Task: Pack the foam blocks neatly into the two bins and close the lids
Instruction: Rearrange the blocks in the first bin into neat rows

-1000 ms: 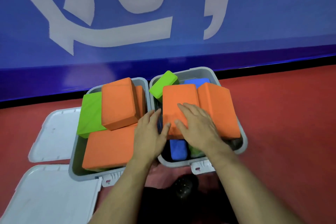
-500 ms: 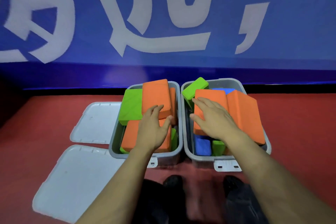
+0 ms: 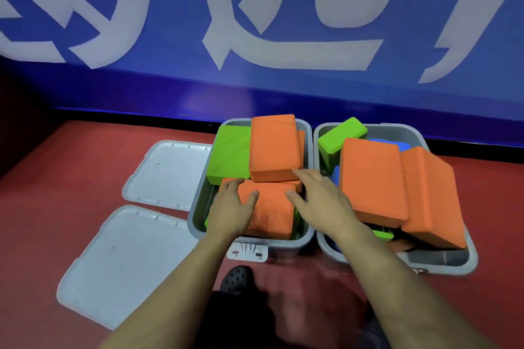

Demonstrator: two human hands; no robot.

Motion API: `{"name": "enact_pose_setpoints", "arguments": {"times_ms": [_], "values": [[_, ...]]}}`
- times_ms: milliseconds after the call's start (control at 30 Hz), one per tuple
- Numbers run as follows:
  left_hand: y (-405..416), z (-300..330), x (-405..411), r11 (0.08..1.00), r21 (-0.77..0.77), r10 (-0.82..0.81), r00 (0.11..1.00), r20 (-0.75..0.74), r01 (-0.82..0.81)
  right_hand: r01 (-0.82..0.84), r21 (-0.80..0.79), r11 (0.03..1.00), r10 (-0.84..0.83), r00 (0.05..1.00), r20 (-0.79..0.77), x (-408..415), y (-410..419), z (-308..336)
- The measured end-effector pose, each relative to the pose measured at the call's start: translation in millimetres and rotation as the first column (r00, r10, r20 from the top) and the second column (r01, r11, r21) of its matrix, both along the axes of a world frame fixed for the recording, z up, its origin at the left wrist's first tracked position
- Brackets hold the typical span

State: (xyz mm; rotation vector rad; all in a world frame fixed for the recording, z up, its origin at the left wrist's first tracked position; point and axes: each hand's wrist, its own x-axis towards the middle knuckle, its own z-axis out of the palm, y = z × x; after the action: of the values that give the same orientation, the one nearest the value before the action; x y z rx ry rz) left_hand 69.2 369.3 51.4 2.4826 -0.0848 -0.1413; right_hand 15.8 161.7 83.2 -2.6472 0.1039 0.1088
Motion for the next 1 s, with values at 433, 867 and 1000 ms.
{"name": "enact_pose_setpoints", "arguments": {"times_ms": [433, 867, 1000], "values": [[108, -111, 43, 0.996, 0.08, 0.057, 0.93, -0.363, -0.03, -0.012, 0.014, 1.0, 0.015, 0.947, -0.32, 44, 36, -63], [92, -109, 39, 0.949, -0.186, 0.115, 0.826, -0.552, -0.256, 0.351, 0.245, 0.904, -0.164, 0.812, -0.561, 22, 31, -104], [90, -105, 46, 0.906, -0.286, 0.104, 0.818, -0.566, -0.314, 0.521, 0.367, 0.771, -0.228, 0.763, -0.604, 32, 44, -108]]}}
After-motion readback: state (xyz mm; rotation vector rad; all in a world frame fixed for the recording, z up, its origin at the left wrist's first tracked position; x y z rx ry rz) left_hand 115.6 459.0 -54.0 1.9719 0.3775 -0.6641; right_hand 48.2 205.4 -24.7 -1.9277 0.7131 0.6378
